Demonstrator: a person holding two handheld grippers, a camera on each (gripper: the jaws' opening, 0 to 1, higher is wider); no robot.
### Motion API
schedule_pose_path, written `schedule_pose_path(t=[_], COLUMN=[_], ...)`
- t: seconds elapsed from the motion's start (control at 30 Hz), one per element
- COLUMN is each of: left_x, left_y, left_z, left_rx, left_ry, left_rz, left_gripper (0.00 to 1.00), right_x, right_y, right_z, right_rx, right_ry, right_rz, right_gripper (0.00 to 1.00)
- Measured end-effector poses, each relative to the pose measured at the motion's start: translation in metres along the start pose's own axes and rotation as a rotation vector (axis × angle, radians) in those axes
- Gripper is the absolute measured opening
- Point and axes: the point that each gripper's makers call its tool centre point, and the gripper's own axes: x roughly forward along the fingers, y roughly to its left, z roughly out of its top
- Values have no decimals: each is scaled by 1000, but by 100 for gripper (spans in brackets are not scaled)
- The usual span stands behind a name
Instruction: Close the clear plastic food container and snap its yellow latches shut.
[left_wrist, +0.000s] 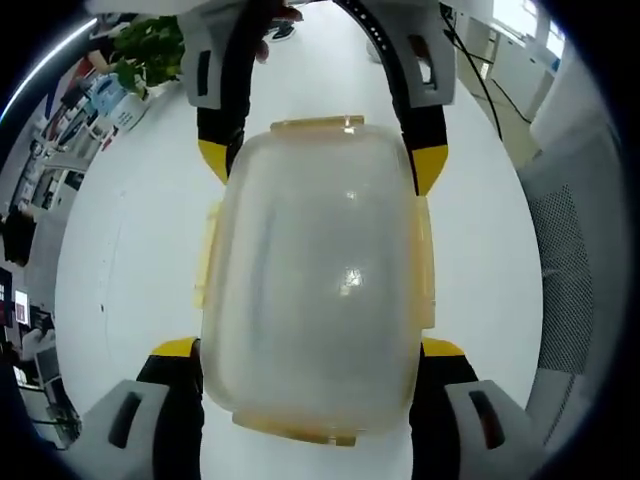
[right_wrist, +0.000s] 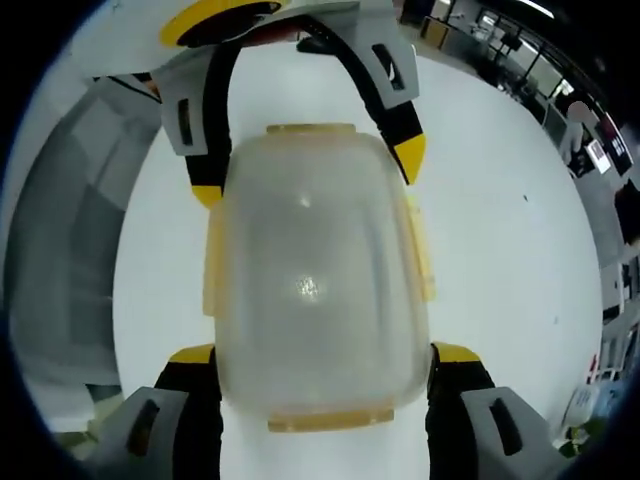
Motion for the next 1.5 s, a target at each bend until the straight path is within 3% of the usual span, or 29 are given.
schedule_pose_path(t=[1.5], left_x=[-35], left_y=[-24], left_z=[-100], left_rx=[-60], left_ry=[7], left_rz=[11], left_gripper=[88], right_x=[37], right_y=[36], right_z=[99], right_rx=[-42], right_ry=[14], right_rz=[53], right_gripper=[88])
